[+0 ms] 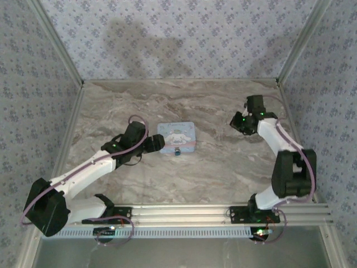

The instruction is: Unlock the padlock with the key

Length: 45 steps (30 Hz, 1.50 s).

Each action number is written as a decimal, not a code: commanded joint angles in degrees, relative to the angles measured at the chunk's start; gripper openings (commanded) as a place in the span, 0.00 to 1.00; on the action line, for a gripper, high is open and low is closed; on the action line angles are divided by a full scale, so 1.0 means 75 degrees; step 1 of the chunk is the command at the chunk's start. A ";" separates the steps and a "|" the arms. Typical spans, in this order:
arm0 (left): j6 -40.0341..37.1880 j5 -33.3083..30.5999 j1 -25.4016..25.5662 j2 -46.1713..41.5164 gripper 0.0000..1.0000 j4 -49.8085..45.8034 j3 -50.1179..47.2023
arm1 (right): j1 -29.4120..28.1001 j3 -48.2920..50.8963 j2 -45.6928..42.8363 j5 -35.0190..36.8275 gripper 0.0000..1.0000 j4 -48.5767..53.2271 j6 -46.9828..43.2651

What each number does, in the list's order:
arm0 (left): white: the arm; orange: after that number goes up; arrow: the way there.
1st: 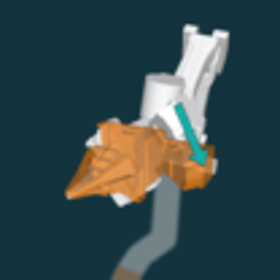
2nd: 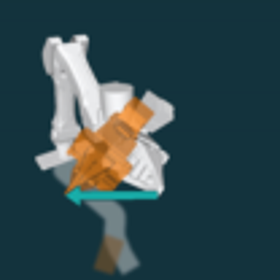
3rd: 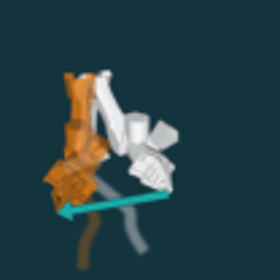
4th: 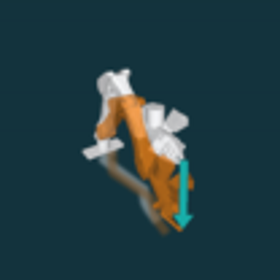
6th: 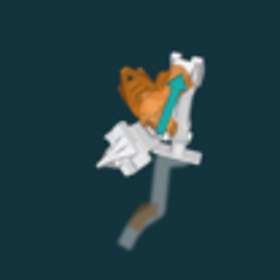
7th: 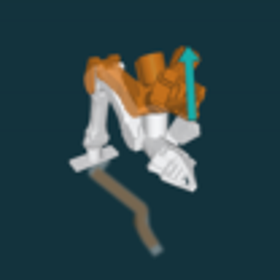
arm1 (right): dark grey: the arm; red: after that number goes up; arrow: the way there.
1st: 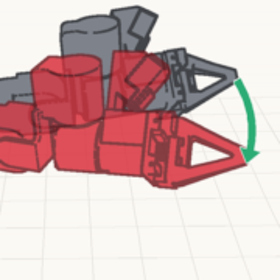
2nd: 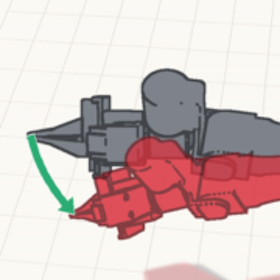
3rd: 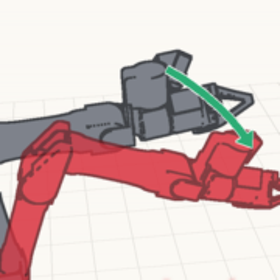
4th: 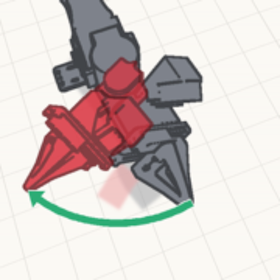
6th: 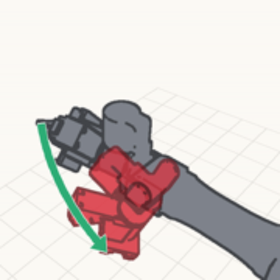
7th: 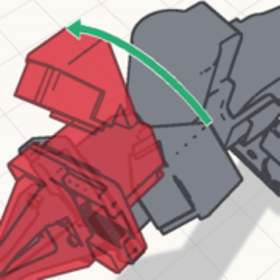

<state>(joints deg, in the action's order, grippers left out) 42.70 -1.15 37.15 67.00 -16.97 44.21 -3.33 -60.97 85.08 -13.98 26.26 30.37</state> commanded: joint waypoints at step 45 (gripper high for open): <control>-0.0994 0.4356 0.1271 0.1160 0.74 0.6517 0.2150 | -0.2444 -0.1222 -0.3164 -0.3440 0.00 -0.1165 0.2896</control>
<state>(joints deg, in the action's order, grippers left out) 36.45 28.93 46.19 75.53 27.83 56.80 -21.17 -70.43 61.82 -39.64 19.73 49.08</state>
